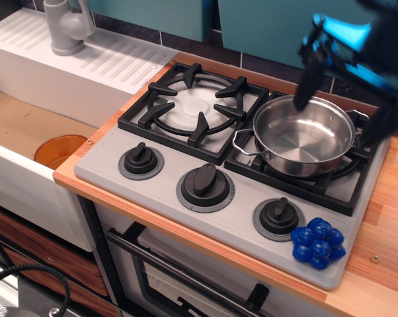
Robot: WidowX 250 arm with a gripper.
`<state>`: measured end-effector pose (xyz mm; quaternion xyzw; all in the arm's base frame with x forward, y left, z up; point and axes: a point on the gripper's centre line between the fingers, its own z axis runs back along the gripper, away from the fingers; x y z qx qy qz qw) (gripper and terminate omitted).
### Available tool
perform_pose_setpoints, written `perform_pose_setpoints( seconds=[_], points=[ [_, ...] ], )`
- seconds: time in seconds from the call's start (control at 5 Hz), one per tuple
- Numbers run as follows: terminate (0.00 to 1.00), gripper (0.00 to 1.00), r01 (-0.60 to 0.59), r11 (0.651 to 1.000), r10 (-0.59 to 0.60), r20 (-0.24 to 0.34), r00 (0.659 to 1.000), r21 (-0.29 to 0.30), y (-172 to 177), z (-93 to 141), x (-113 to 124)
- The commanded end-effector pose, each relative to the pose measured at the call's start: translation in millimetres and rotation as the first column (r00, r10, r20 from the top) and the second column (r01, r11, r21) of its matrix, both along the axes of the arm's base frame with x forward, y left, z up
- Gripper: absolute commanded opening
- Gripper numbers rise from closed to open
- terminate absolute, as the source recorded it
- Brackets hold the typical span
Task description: Put pot or pan on stove and put blueberry in pot or pan
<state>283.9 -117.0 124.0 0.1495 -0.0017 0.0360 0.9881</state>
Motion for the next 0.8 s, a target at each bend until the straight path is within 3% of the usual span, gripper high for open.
perform_pose_setpoints(
  seconds=[0.0,0.6],
  points=[
    [0.00,1.00,-0.042,0.997,0.049,0.106,0.993,-0.062,-2.2,-4.3,-17.3],
    [0.00,1.00,-0.054,0.990,0.076,0.173,0.982,-0.130,-23.4,-45.0,-38.7]
  ],
)
